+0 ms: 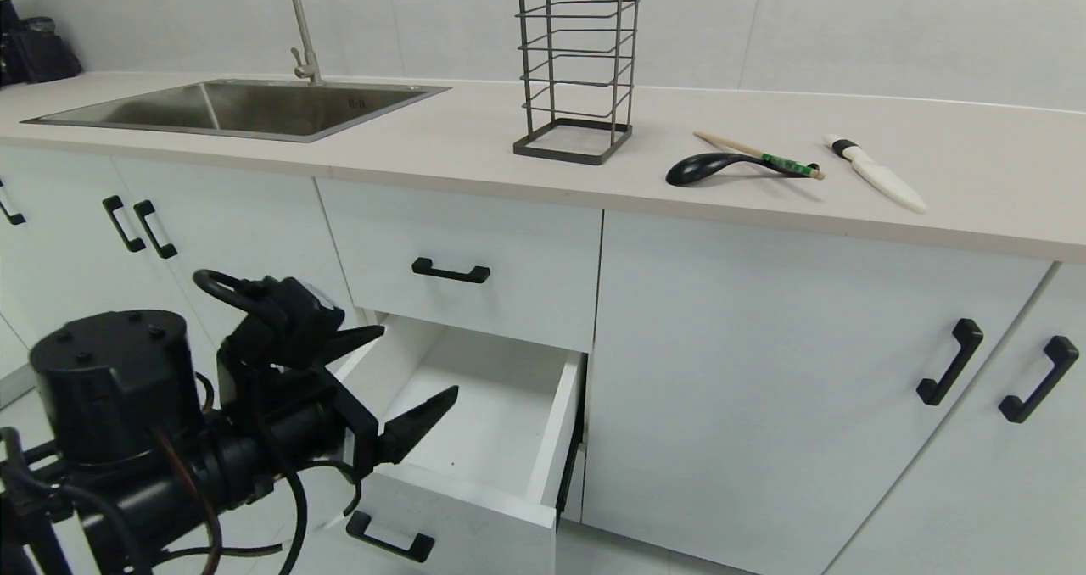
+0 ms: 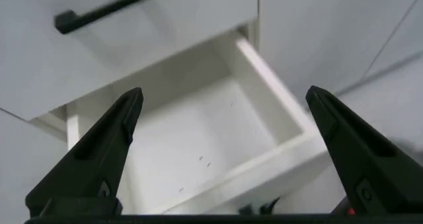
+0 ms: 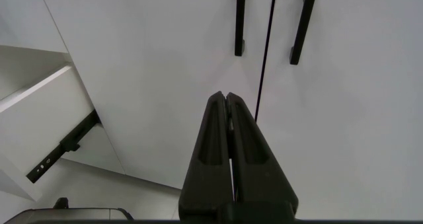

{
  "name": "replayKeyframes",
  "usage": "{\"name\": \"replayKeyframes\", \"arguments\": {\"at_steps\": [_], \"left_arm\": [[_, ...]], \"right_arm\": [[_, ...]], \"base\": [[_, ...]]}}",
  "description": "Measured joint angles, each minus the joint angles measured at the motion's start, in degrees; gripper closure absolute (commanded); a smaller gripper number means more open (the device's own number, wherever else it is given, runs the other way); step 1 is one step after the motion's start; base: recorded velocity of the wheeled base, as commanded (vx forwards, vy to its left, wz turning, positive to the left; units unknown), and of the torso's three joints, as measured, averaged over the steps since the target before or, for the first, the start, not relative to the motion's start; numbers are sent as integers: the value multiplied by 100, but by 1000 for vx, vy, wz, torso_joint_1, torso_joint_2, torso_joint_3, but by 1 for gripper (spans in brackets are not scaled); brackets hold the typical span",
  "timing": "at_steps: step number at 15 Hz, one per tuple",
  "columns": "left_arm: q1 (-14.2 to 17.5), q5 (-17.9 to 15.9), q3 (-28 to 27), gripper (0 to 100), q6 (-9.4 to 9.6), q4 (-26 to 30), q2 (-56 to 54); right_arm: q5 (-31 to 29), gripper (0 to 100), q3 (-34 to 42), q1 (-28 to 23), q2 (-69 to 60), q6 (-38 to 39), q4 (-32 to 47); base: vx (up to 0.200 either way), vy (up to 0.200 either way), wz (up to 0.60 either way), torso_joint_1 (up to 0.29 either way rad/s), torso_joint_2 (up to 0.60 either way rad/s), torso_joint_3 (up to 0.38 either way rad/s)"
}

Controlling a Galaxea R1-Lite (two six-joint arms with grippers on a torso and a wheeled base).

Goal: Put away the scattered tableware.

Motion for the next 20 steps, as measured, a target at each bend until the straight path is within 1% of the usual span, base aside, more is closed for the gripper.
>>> {"name": "replayKeyframes", "arguments": {"at_steps": [1,2,3,4,6,8,10,12,14,17,19,20], "left_arm": [[249,-149,-49,0,-156,-11,-96],[588,-347,-74,0,-235,-20,-207],[875,-499,-83,0,-268,-30,-336],[1064,-549,-85,0,-286,-33,-500],[1278,-572,13,0,-266,0,-987],[1431,-575,332,0,-183,35,-1593],[1773,-580,813,0,17,144,-2255],[2153,-602,1182,0,182,524,-2999],[2344,-630,1386,0,261,1018,-3722],[2432,-674,1637,0,274,1658,-4848],[2441,-681,1742,0,233,2416,-5725],[2445,-681,1781,0,195,2887,-6194]], "right_arm": [[0,100,0,0,0,0,0],[2,100,0,0,0,0,0],[2,100,0,0,0,0,0],[-2,100,0,0,0,0,-1],[2,100,0,-2,0,0,0],[2,100,0,0,0,0,0],[-2,100,0,0,0,0,2],[2,100,0,0,0,1,-1],[0,100,0,0,0,0,5],[0,100,0,0,0,0,0],[2,100,0,0,0,0,-1],[0,100,0,0,0,0,0]], "base": [[0,0,0,0,0,0],[0,0,0,0,0,0],[0,0,0,0,0,0],[0,0,0,0,0,0],[0,0,0,0,0,0],[0,0,0,0,0,0],[0,0,0,0,0,0],[0,0,0,0,0,0],[0,0,0,0,0,0],[0,0,0,0,0,0],[0,0,0,0,0,0],[0,0,0,0,0,0]]}}
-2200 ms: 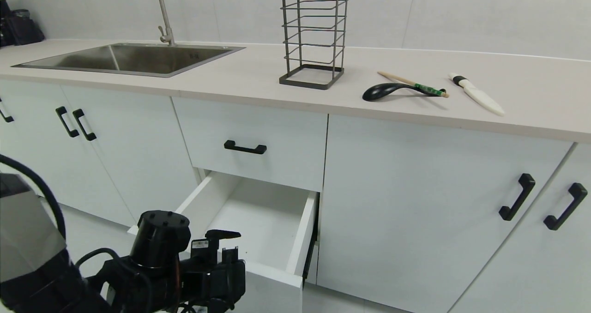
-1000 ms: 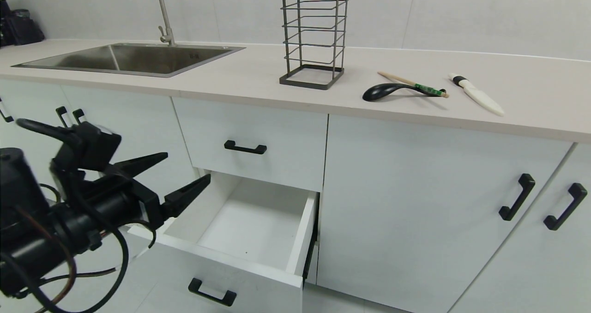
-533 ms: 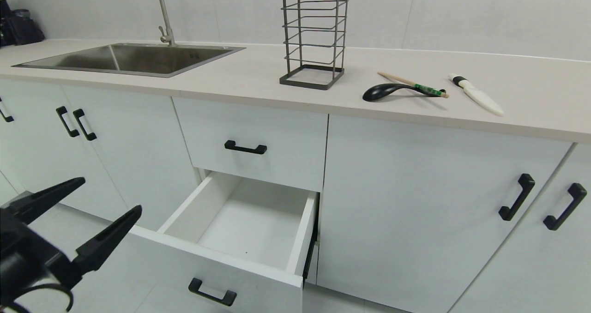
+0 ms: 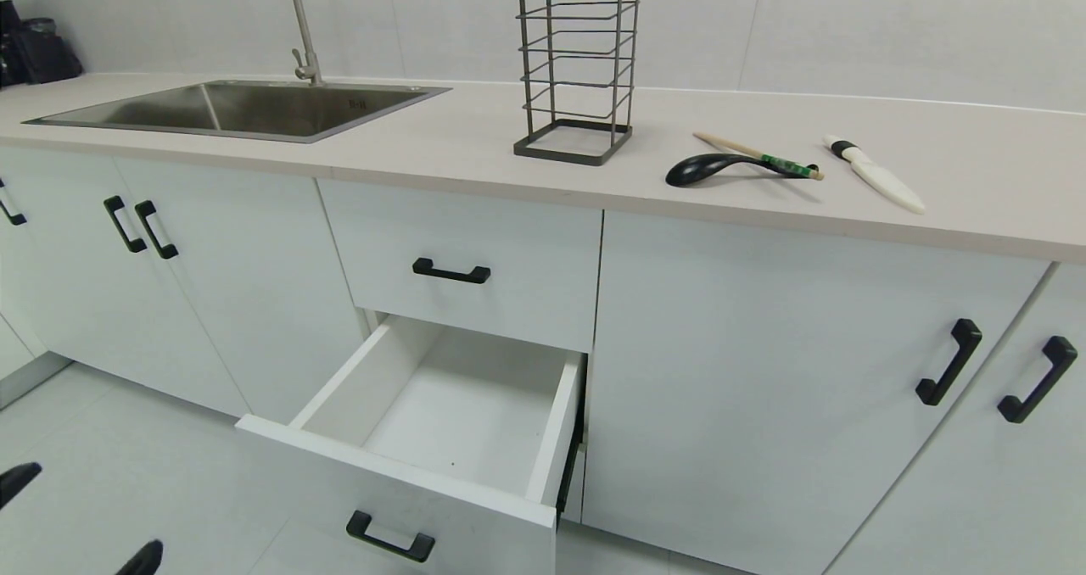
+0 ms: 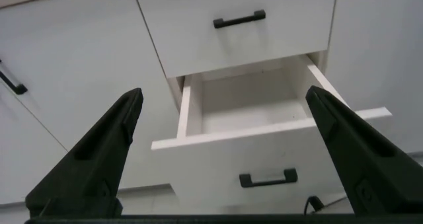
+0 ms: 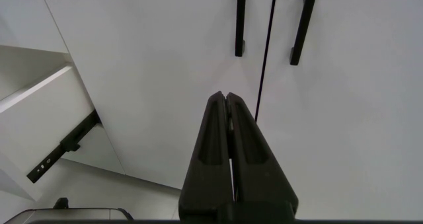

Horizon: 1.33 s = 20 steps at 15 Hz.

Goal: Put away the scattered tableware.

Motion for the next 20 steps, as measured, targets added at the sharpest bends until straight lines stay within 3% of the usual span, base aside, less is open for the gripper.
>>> {"name": "replayKeyframes", "arguments": {"at_steps": [3,6,10,16,20], "left_arm": [[26,27,83,0,-123,1407,-1163],[179,312,111,0,-241,2108,-1681],[419,987,124,0,-685,2334,-2181],[435,1150,132,0,-747,2347,-2292],[443,1262,132,0,-939,2374,-2294]], "right_arm": [[0,100,0,0,0,0,0],[2,100,0,0,0,0,-1],[2,100,0,0,0,0,2],[0,100,0,0,0,0,0],[0,100,0,0,0,0,-1]], "base": [[0,0,0,0,0,0],[0,0,0,0,0,0],[0,0,0,0,0,0],[0,0,0,0,0,0],[0,0,0,0,0,0]]}}
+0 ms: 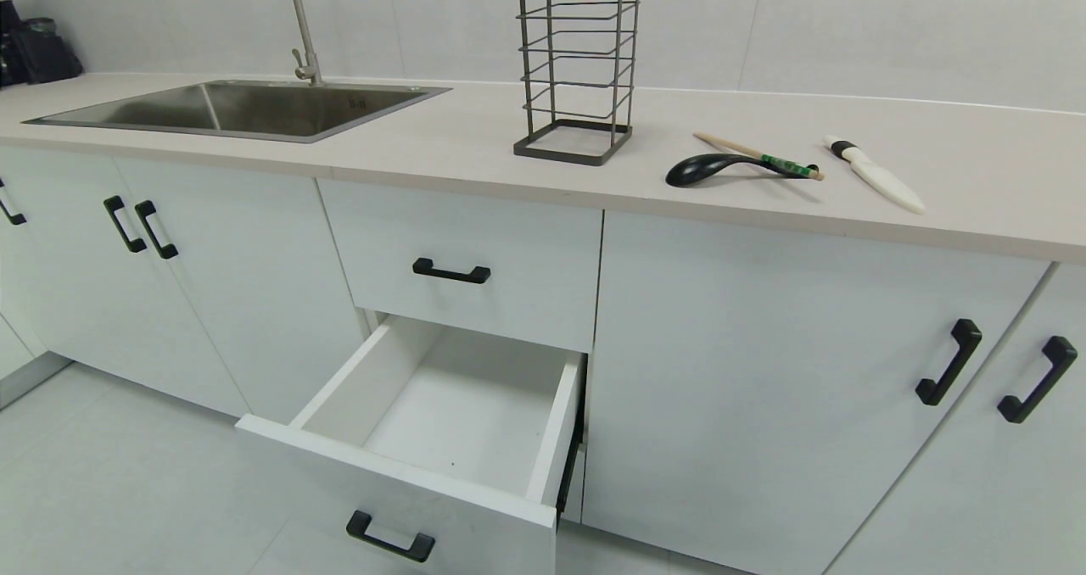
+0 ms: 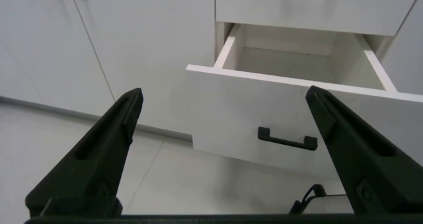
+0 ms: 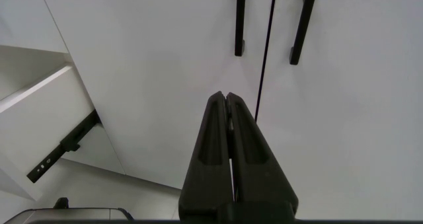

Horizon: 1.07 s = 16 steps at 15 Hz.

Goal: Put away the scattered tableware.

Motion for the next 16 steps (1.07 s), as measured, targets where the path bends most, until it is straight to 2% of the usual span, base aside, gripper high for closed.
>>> {"name": "replayKeyframes", "arguments": {"at_steps": [5,7,11,16], "left_arm": [[0,-83,0,0,27,0,2],[-5,-334,0,0,82,0,2],[0,-305,0,0,35,2,2],[-7,-299,0,0,-1,-2,2]], "right_arm": [[9,100,0,7,2,6,4],[9,100,0,10,2,6,0],[5,100,0,0,2,1,1],[0,100,0,0,2,0,1]], "base": [[0,0,0,0,0,0],[0,0,0,0,0,0],[0,0,0,15,-21,-5],[0,0,0,192,-99,-97]]}}
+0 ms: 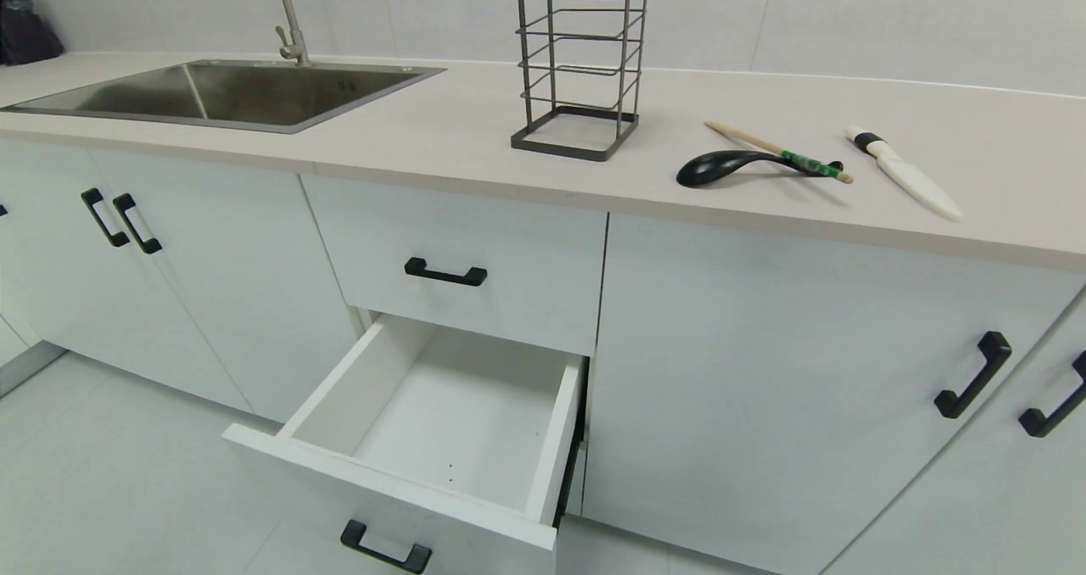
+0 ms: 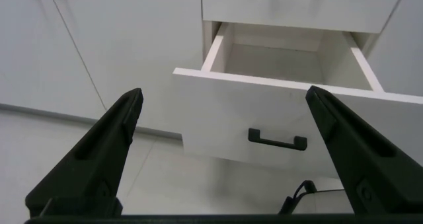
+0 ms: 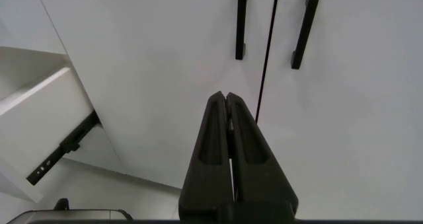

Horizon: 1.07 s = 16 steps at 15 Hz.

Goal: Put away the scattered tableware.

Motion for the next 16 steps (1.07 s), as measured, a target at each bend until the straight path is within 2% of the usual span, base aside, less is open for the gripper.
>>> {"name": "replayKeyframes", "arguments": {"at_steps": [2,8,14,16], "left_arm": [[0,-2,0,0,0,2,0],[0,143,0,0,-34,-4,0],[0,148,0,0,-34,-4,0],[0,148,0,0,-34,0,0]], "right_arm": [[2,100,0,0,0,0,-1],[2,100,0,0,-2,0,0],[-2,100,0,0,1,-10,-1],[-5,100,0,0,1,-10,5]], "base": [[0,0,0,49,-102,-71],[200,0,0,11,-117,-28],[0,0,0,0,-38,-2],[0,0,0,134,-205,-78]]}}
